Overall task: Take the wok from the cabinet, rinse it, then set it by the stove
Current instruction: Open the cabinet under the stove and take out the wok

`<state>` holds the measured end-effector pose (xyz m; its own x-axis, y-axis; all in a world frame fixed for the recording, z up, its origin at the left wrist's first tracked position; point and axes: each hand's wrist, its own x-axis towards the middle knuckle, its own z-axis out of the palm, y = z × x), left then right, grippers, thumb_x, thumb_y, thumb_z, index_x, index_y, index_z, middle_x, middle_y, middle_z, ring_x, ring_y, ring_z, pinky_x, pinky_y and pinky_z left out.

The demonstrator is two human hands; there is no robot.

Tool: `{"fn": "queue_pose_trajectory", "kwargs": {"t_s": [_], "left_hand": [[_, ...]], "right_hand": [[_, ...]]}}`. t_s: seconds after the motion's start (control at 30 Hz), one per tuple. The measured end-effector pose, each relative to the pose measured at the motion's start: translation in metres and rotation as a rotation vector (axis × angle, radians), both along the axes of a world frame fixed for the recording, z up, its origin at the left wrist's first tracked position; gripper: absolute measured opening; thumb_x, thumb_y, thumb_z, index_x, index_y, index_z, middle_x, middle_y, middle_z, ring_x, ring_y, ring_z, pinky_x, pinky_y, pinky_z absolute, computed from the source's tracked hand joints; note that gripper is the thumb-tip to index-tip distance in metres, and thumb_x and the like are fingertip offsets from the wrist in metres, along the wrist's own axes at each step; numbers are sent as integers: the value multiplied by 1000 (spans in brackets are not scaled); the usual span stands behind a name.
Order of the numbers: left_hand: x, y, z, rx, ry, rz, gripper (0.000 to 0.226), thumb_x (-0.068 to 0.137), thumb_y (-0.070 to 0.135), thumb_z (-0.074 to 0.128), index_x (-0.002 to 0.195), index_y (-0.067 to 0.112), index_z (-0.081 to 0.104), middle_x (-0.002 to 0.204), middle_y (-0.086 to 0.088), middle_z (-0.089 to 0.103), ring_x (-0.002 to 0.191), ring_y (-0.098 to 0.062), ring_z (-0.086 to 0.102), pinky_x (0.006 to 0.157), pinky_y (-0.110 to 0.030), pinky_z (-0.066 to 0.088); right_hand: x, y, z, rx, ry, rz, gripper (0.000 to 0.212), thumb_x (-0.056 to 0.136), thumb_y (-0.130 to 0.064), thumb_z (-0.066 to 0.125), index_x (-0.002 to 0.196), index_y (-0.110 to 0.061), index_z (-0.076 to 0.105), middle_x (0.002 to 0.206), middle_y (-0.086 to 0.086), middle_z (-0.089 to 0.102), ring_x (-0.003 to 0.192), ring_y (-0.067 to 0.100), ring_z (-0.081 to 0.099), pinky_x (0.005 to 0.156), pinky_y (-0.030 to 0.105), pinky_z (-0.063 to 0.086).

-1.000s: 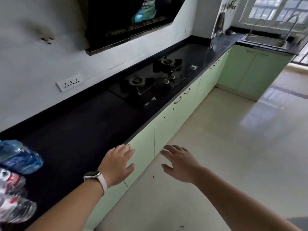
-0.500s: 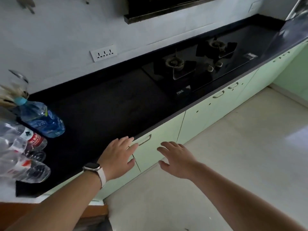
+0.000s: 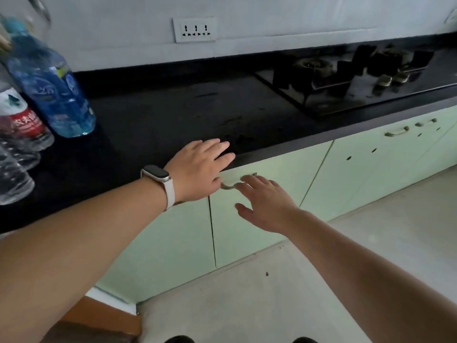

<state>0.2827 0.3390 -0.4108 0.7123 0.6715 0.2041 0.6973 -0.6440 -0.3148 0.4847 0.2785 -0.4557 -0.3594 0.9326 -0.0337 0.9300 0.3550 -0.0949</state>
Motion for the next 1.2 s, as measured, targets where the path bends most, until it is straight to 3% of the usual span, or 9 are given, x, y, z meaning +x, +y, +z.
{"fn": "queue_pose_trajectory", "kwargs": {"t_s": [0.17, 0.33, 0.5, 0.73, 0.93, 1.2], "left_hand": [[-11, 6, -25, 164, -5, -18, 60, 93, 31, 50, 150, 17, 37, 149, -12, 46, 137, -30, 44, 107, -46, 42], [-10, 9, -34, 244, -29, -44, 54, 96, 29, 45, 148, 17, 39, 144, -11, 52, 127, -30, 52, 90, -48, 52], [-12, 13, -38, 286, -50, -103, 51, 92, 23, 53, 142, 14, 49, 131, -13, 62, 111, -31, 62, 69, -45, 57], [-11, 11, -36, 283, -81, -104, 49, 93, 27, 42, 139, 16, 53, 131, -10, 63, 113, -30, 63, 68, -42, 57], [-11, 12, -37, 285, -89, -107, 46, 93, 21, 49, 139, 16, 53, 131, -11, 63, 113, -31, 63, 66, -41, 56], [-9, 10, -38, 290, -94, -134, 50, 92, 27, 38, 137, 12, 55, 128, -15, 65, 108, -35, 65, 63, -44, 58]], "right_hand": [[-4, 16, -35, 154, 5, 21, 56, 100, -49, 44, 151, -23, 40, 155, 2, 41, 144, 26, 36, 118, 40, 25], [-7, 25, -56, 251, 42, 11, 51, 100, -47, 46, 143, -21, 48, 137, 2, 56, 133, 28, 45, 117, 39, 27], [-7, 25, -67, 310, 97, 9, 43, 98, -42, 50, 134, -17, 55, 126, 4, 59, 125, 29, 49, 115, 36, 27], [6, 15, -69, 318, 120, 27, 39, 99, -42, 48, 127, -18, 60, 116, 1, 62, 117, 27, 54, 112, 35, 31], [20, -9, -68, 310, 134, 22, 37, 101, -43, 45, 124, -18, 62, 114, -1, 63, 114, 24, 55, 111, 35, 33], [35, -41, -64, 386, 135, 6, 50, 95, -49, 31, 101, -15, 67, 92, 0, 66, 88, 26, 61, 93, 38, 47]]}}
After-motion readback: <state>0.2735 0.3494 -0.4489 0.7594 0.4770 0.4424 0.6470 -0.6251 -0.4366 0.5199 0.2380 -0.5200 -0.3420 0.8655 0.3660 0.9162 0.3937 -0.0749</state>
